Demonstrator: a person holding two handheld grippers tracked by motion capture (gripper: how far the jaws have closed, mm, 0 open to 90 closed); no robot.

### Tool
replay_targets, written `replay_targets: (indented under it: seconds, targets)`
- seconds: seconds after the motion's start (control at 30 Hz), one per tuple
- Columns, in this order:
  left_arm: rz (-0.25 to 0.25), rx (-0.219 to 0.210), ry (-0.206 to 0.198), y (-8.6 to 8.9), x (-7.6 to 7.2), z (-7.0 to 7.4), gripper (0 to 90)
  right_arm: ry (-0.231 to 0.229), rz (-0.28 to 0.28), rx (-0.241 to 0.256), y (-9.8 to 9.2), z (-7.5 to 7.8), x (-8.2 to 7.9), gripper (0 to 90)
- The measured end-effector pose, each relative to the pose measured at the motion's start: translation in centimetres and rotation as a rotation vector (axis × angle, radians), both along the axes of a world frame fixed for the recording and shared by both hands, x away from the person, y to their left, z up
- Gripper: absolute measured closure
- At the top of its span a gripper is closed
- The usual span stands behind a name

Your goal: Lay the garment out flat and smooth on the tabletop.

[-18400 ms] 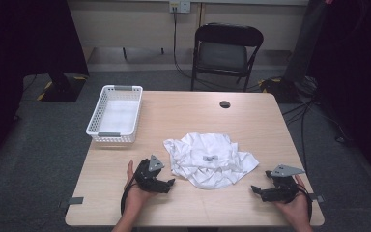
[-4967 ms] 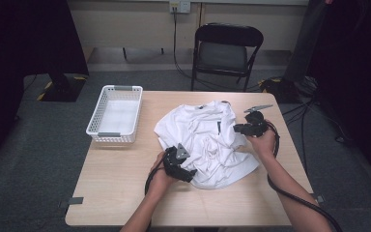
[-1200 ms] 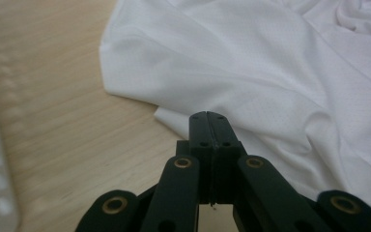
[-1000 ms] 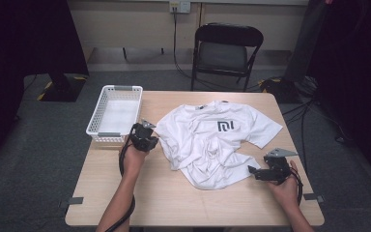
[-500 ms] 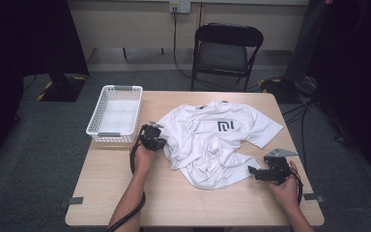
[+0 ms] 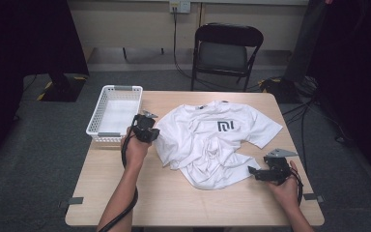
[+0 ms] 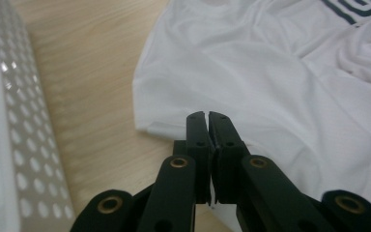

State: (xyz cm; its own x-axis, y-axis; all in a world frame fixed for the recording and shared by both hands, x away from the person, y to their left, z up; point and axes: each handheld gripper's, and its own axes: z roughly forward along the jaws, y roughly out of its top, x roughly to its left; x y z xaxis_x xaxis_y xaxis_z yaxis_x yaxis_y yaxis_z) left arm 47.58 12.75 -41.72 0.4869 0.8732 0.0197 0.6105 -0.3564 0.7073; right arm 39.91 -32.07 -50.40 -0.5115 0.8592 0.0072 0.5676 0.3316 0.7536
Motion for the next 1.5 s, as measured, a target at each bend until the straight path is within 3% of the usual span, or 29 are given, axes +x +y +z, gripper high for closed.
replay_targets:
  seconds: [0.07,0.2,0.23,0.27,0.3,0.37,0.47,0.57,0.67,0.83,0.9,1.1,1.2,1.27,1.33,1.5]
  targets:
    - [-0.053,-0.001,-0.009,-1.7,-0.1,0.5,88.0,0.001,0.000,0.000,0.0,0.0,0.0,15.0]
    - [-0.269,-0.052,-0.011,-6.9,-1.0,0.5,85.6,0.001,0.000,0.000,0.0,0.0,0.0,15.0]
    - [-0.304,-0.062,-0.037,-7.8,-1.2,0.4,76.7,0.001,0.000,0.000,0.0,0.0,0.0,15.0]
    - [-0.316,-0.043,-0.061,-8.5,-1.3,0.5,65.8,0.000,0.000,0.000,0.0,0.0,0.0,15.0]
    - [-0.314,-0.027,-0.082,-8.8,-1.3,0.5,59.6,0.001,0.000,0.000,0.0,0.0,0.0,15.0]
    - [-0.284,-0.030,-0.080,-8.5,-0.9,0.4,51.8,0.001,0.000,0.000,0.0,0.0,0.0,15.0]
    - [-0.210,-0.022,-0.071,-6.9,-0.3,0.1,47.8,0.001,0.000,0.000,0.0,0.0,0.0,15.0]
    - [-0.180,-0.021,-0.039,-5.8,0.2,-0.6,48.7,0.000,0.000,0.000,0.0,0.0,0.0,15.0]
    - [-0.211,-0.015,-0.017,-6.3,0.0,-1.4,49.4,0.000,0.001,-0.001,0.0,0.0,0.0,15.0]
    - [-0.298,-0.011,0.004,-8.8,-0.8,-2.3,49.3,0.000,0.000,0.000,0.0,0.0,0.0,15.0]
    - [-0.303,-0.010,0.006,-9.5,-0.9,-2.6,49.1,0.000,0.000,0.000,0.0,0.0,0.0,15.0]
    - [-0.311,0.029,0.026,-10.7,-0.5,-3.7,60.6,0.000,0.000,-0.001,0.0,0.0,0.0,15.0]
    - [-0.304,0.040,0.054,-11.0,-0.3,-4.1,76.7,0.000,0.000,0.000,0.0,0.0,0.0,15.0]
    - [-0.280,0.021,0.084,-11.0,-0.1,-4.1,86.4,0.000,0.000,0.000,0.0,0.0,0.0,15.0]
    - [-0.265,0.008,0.096,-10.6,0.1,-3.9,88.5,0.000,0.000,-0.001,0.0,0.0,0.0,15.0]
    - [-0.236,-0.006,0.067,-9.0,0.1,-2.8,88.7,0.001,0.000,0.000,0.0,0.0,0.0,15.0]
